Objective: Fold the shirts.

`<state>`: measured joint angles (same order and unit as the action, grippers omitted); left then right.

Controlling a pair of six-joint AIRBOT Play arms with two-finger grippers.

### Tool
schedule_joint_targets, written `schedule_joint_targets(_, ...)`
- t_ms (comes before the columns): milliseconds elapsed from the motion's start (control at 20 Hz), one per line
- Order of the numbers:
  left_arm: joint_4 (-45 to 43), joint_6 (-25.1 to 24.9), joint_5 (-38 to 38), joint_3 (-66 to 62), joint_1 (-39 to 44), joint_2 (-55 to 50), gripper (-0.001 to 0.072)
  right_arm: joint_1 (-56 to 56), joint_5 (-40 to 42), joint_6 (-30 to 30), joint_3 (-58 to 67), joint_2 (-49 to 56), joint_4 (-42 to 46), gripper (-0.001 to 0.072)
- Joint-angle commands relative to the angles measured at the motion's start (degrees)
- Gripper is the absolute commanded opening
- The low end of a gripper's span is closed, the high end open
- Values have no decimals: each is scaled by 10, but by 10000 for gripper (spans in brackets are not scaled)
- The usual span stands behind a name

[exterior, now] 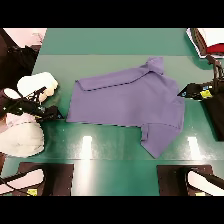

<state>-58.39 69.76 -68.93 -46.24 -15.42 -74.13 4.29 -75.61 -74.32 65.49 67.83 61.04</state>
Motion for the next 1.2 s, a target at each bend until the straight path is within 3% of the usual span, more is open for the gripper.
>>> schedule_joint_targets(0,51,-27,46,31,2,1,422,0,5,0,-12,-28,0,315)
schedule_joint_targets(450,53,6,64,33,75,-35,419,6,-3,0,-12,-36,2,315)
schedule_joint_targets(500,54,11,59,33,75,-35,372,14,-12,0,-12,-36,2,315)
schedule_joint_targets(550,54,12,53,33,75,-35,127,27,-24,0,-13,-36,2,315)
schedule_joint_targets(600,55,9,49,33,75,-35,30,44,-38,-1,-13,-36,6,315)
schedule_joint_targets(800,62,7,31,10,75,-34,23,129,-82,-18,-50,-36,58,318)
schedule_joint_targets(850,62,7,23,-5,75,-34,23,154,-86,-18,-78,-36,68,367)
schedule_joint_targets(900,62,7,16,-21,75,-34,23,185,-82,-18,-115,-36,61,517)
schedule_joint_targets(950,64,7,11,-36,75,-34,23,211,-75,-18,-150,-33,60,552)
schedule_joint_targets(1100,82,8,8,-71,75,-34,23,258,-55,-16,-233,-6,57,515)
schedule_joint_targets(1150,83,8,8,-82,75,-34,23,258,-42,-3,-252,3,44,413)
